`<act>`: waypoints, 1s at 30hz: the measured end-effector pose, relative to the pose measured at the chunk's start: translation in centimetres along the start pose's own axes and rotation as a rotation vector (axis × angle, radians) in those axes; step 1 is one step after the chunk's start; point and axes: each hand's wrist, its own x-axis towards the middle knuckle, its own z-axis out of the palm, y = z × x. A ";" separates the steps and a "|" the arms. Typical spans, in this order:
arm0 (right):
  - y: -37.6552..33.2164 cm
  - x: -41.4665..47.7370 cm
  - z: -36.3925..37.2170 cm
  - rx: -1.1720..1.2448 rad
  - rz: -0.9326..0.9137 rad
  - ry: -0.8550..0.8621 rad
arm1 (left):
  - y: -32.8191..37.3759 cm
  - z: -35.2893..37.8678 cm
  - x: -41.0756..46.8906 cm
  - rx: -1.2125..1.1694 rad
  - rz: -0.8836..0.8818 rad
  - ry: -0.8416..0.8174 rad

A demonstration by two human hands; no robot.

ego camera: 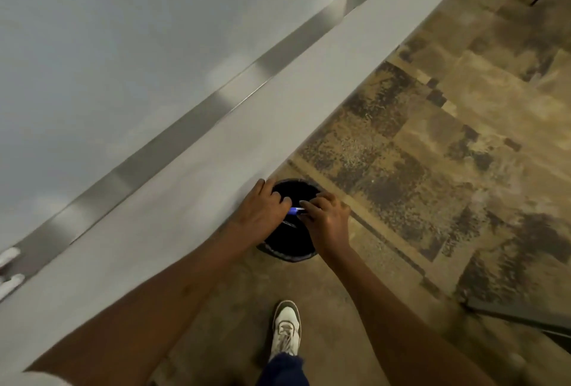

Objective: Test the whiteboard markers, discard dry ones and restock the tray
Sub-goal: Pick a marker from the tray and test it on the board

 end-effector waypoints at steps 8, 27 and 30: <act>5.8 0.7 9.8 -0.073 0.022 -0.113 | 0.8 13.2 6.1 -0.102 -0.212 -0.147; -3.1 2.4 8.2 0.108 0.021 0.020 | -0.6 8.4 -1.3 -0.200 -0.312 0.529; -7.6 2.5 4.7 0.192 -0.068 0.120 | -1.6 4.5 -4.9 -0.182 -0.306 0.665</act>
